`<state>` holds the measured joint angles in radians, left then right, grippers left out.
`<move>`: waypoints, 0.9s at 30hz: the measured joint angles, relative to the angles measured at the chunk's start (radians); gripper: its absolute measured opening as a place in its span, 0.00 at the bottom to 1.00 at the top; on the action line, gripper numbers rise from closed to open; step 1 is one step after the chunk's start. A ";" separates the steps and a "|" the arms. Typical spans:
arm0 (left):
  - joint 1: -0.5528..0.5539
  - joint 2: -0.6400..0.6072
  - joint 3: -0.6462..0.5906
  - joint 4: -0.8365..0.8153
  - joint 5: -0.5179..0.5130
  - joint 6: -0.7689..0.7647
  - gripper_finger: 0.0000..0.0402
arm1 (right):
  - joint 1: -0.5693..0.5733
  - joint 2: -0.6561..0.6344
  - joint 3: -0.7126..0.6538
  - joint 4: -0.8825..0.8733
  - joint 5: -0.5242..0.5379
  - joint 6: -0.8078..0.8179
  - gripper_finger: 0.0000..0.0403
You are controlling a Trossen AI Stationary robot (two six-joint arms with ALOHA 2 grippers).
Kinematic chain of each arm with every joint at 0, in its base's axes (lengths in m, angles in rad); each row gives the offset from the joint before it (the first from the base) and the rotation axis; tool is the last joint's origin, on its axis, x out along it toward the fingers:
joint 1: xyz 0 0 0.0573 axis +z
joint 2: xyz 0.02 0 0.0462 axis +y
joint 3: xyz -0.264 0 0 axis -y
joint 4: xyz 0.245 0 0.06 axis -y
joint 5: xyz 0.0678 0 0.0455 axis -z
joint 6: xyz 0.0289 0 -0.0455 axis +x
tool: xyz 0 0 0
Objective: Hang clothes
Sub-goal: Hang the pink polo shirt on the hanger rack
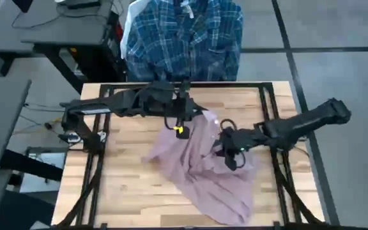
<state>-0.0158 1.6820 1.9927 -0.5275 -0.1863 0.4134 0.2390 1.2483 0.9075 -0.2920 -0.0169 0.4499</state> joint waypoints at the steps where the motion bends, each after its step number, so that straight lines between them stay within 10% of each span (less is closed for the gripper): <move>1: 0.000 0.000 0.014 0.005 -0.002 -0.001 0.00 | -0.011 0.017 0.000 0.032 -0.035 -0.020 0.05; 7: -0.088 0.000 0.084 -0.029 -0.011 -0.111 0.00 | -0.065 0.095 0.003 0.142 -0.152 -0.083 0.05; 27: -0.315 0.199 0.093 -0.618 0.040 -0.527 0.16 | -0.161 0.094 -0.003 0.147 0.017 -0.160 0.05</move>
<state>-0.3313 1.8812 2.0857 -1.1455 -0.1465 -0.1141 0.0776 1.3422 0.9043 -0.1448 0.0002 0.2896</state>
